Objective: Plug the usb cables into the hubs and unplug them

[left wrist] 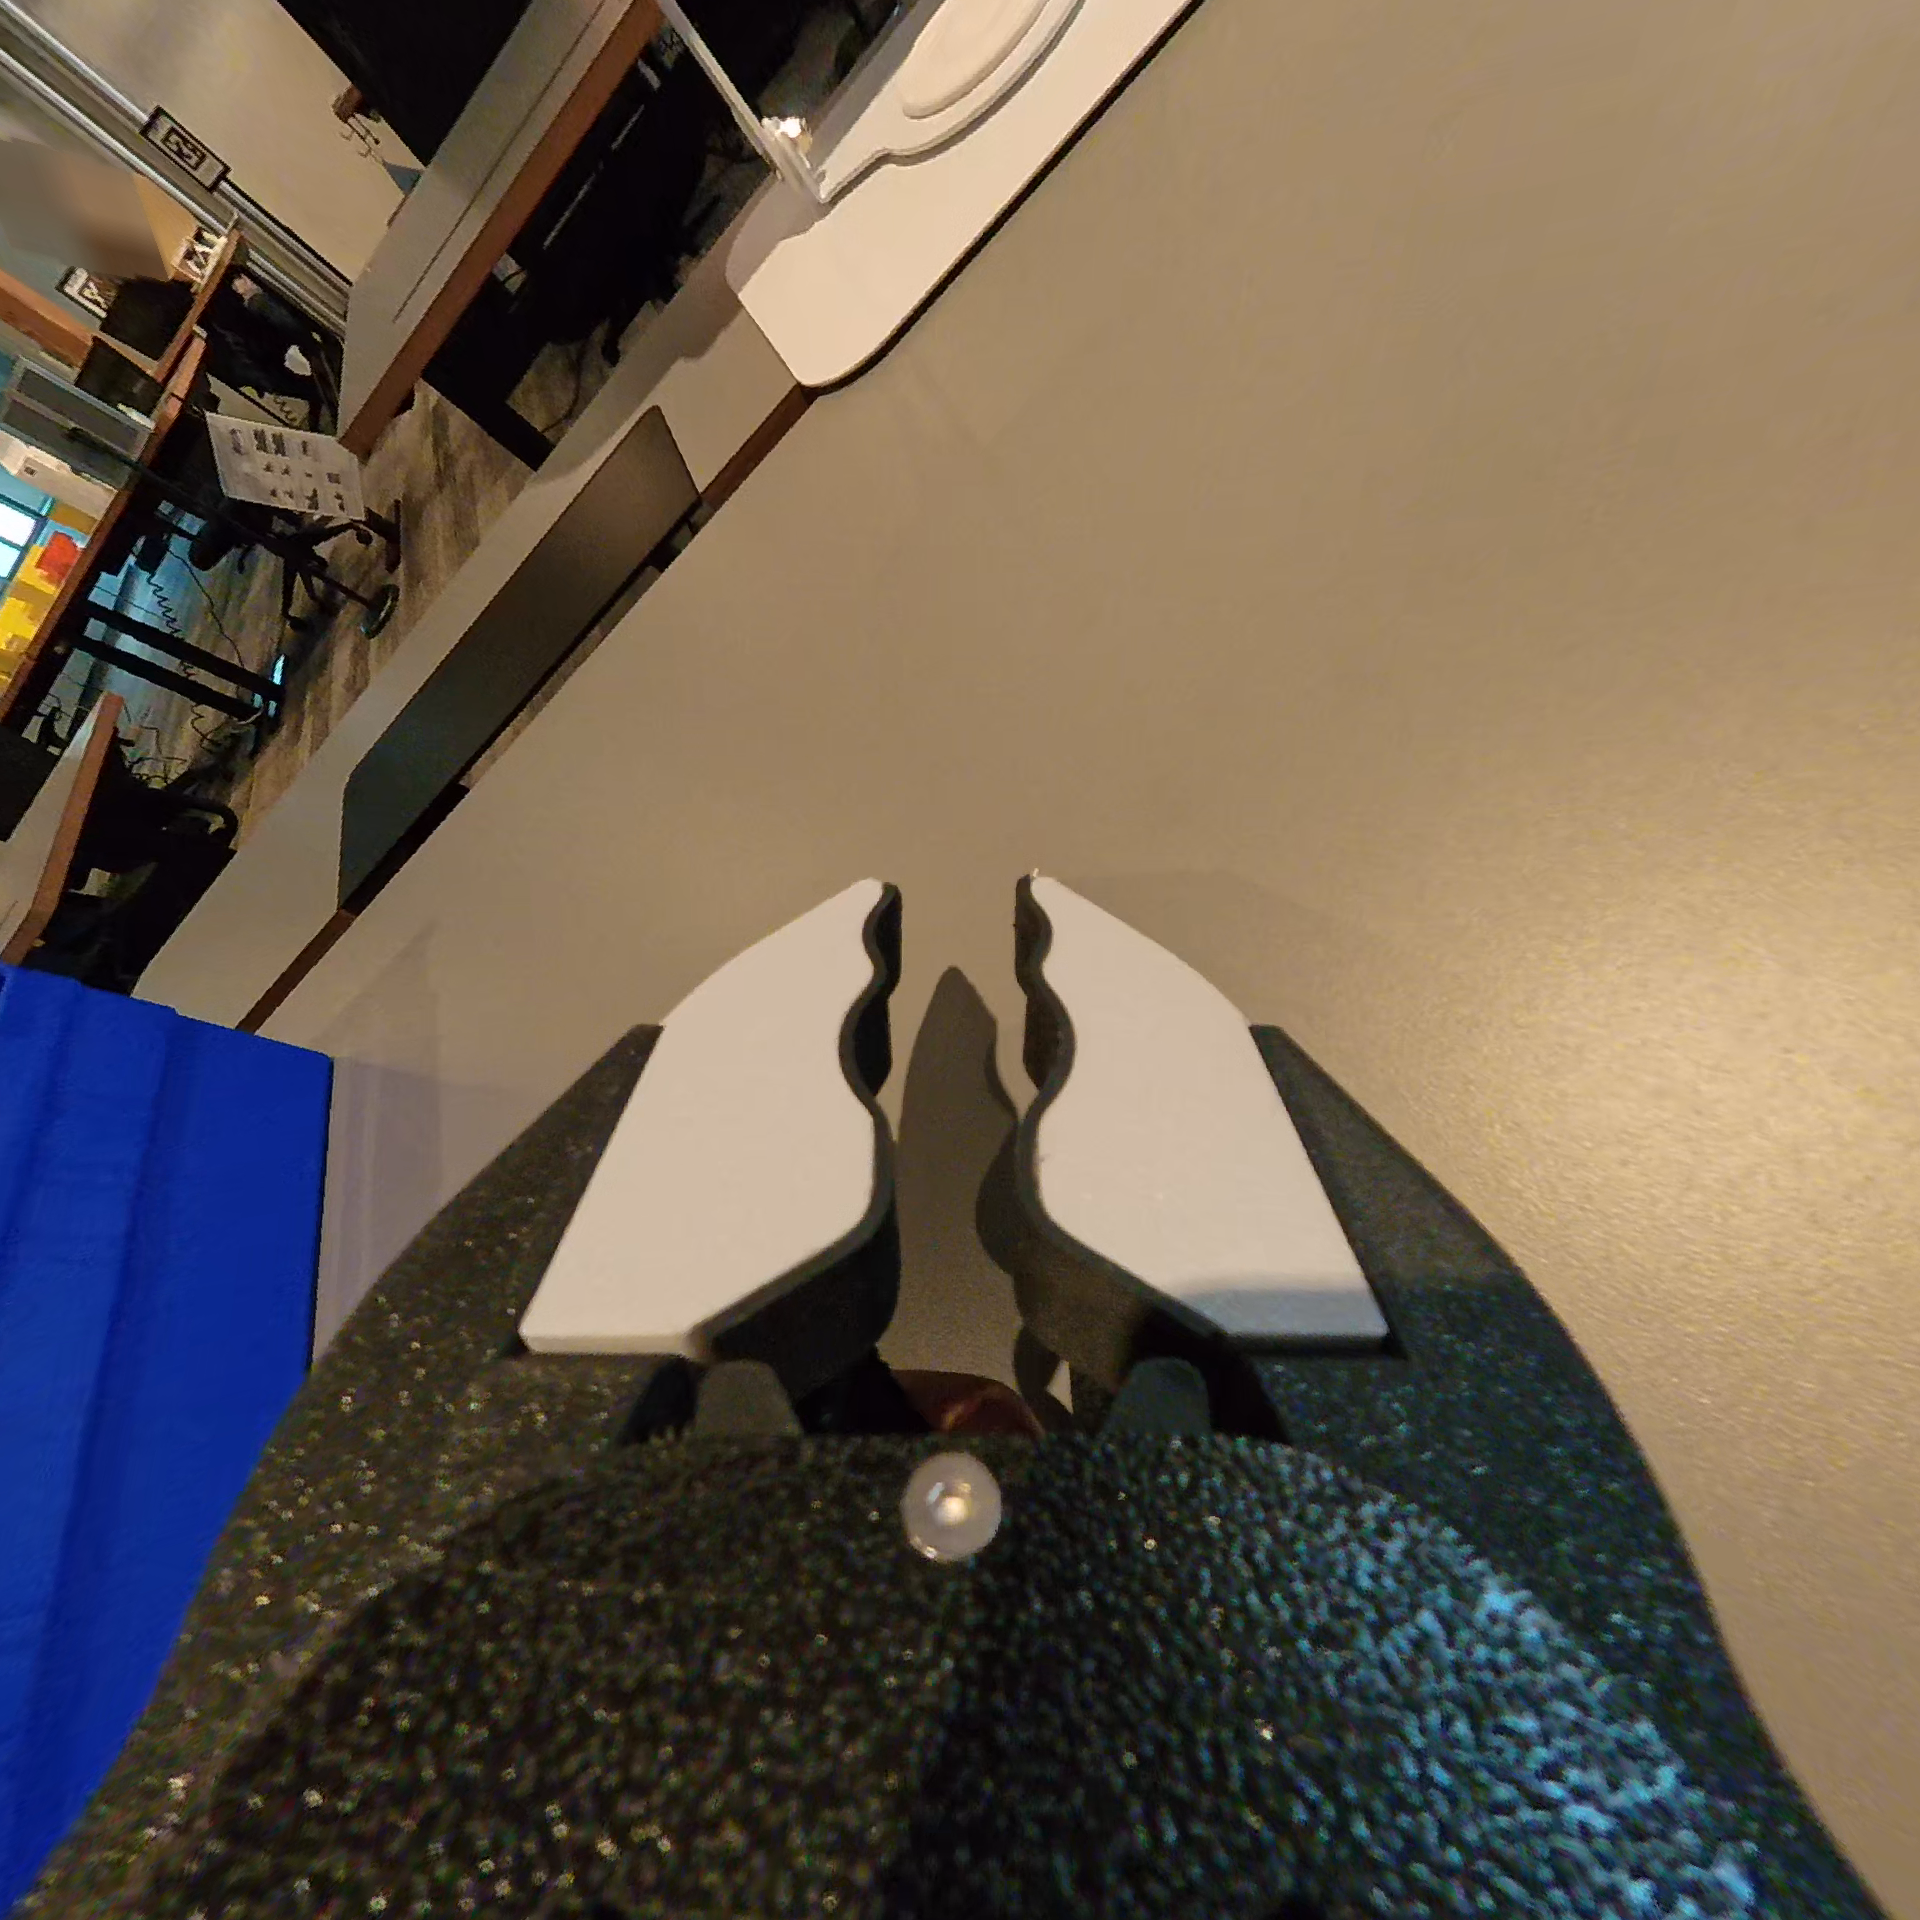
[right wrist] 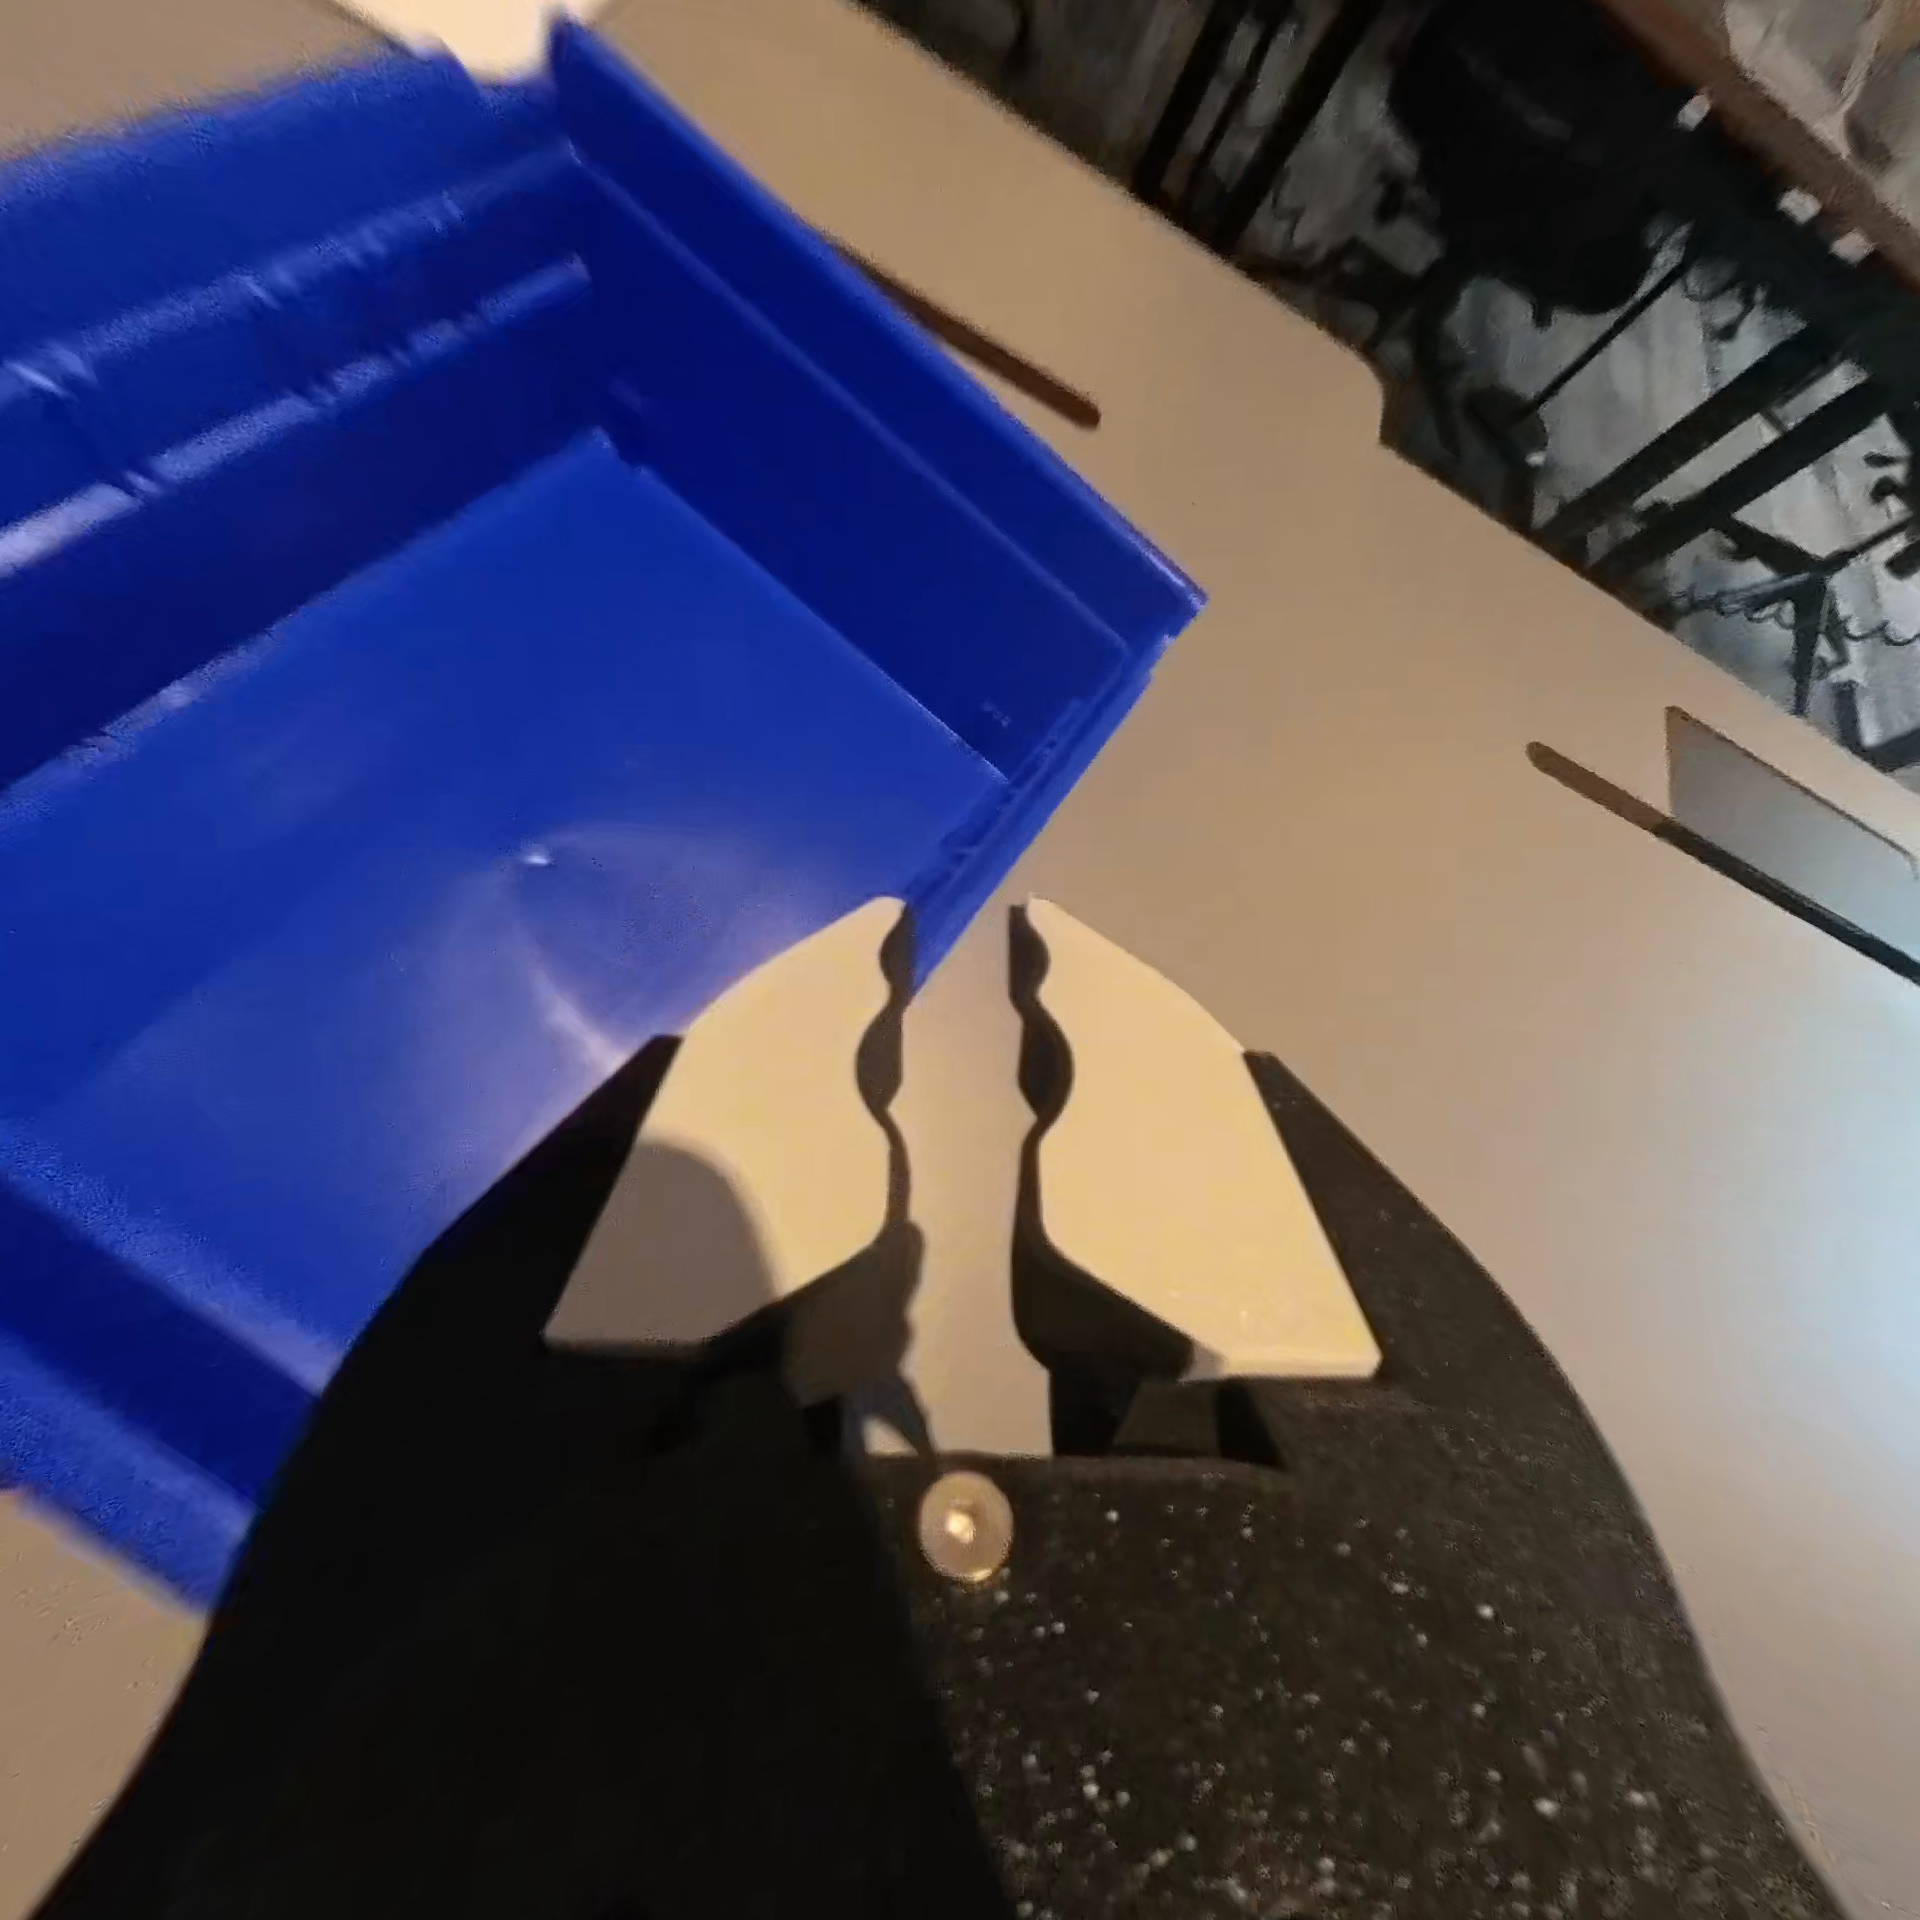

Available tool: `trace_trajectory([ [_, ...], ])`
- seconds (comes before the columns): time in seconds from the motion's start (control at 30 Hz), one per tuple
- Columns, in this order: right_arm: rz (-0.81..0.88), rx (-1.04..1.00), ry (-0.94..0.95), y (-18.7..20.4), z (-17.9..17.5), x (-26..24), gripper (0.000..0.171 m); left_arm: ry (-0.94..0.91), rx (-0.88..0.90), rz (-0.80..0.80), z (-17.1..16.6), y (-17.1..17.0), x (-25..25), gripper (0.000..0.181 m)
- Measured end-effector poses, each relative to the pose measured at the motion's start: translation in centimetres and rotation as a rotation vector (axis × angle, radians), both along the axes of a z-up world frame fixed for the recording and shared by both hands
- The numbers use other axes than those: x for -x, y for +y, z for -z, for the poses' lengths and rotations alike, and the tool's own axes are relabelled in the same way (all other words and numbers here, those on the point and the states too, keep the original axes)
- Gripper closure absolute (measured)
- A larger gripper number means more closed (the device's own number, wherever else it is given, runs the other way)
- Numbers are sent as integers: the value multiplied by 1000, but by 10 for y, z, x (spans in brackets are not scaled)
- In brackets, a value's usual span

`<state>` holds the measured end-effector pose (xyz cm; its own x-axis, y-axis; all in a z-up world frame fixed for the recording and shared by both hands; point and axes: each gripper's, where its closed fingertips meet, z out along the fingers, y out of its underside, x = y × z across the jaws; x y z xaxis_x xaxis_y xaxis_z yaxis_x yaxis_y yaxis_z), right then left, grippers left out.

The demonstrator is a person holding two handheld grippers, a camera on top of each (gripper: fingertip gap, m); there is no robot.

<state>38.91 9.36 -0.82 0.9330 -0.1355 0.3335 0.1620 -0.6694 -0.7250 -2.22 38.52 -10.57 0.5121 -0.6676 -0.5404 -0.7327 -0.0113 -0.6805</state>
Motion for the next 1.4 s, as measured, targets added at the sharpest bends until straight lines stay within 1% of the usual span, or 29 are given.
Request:
trace_trajectory([
  [0.07,-32,-101,76,-16,-10,24,143,0,3,-1,0,0,0,161],
  [0.13,-76,-136,136,-40,-10,51,136,0,2,0,0,0,0,161],
  [0.2,-91,-97,152,-65,1,71,128,3,-2,1,0,0,0,161],
  [0.23,-104,-73,156,-74,7,80,127,5,-4,1,0,0,0,161],
  [0.33,-138,22,154,-81,27,94,129,9,-13,2,0,-1,0,162],
  [0.37,-115,59,121,-80,33,89,138,10,-17,2,0,-1,0,162],
  [0.4,-84,74,93,-77,37,81,144,11,-18,4,0,-2,0,162],
  [0.5,25,42,43,-63,36,52,155,9,-13,9,0,-5,0,161],
  [0.57,80,23,30,-55,36,32,159,10,-12,10,0,-5,0,162],
  [0.7,133,-41,68,-36,35,-1,160,5,-1,13,1,-5,-1,162],
  [0.93,218,-137,45,-14,34,-49,158,5,0,19,0,-6,-1,162],
  [1.07,264,-189,12,-11,32,-64,157,7,-4,21,0,-6,-1,162],
  [1.23,341,-220,-32,-18,31,-84,159,6,-3,23,0,-6,-2,162],
  [1.4,314,-232,-40,-13,31,-103,160,8,-3,25,1,-6,-2,163],
])
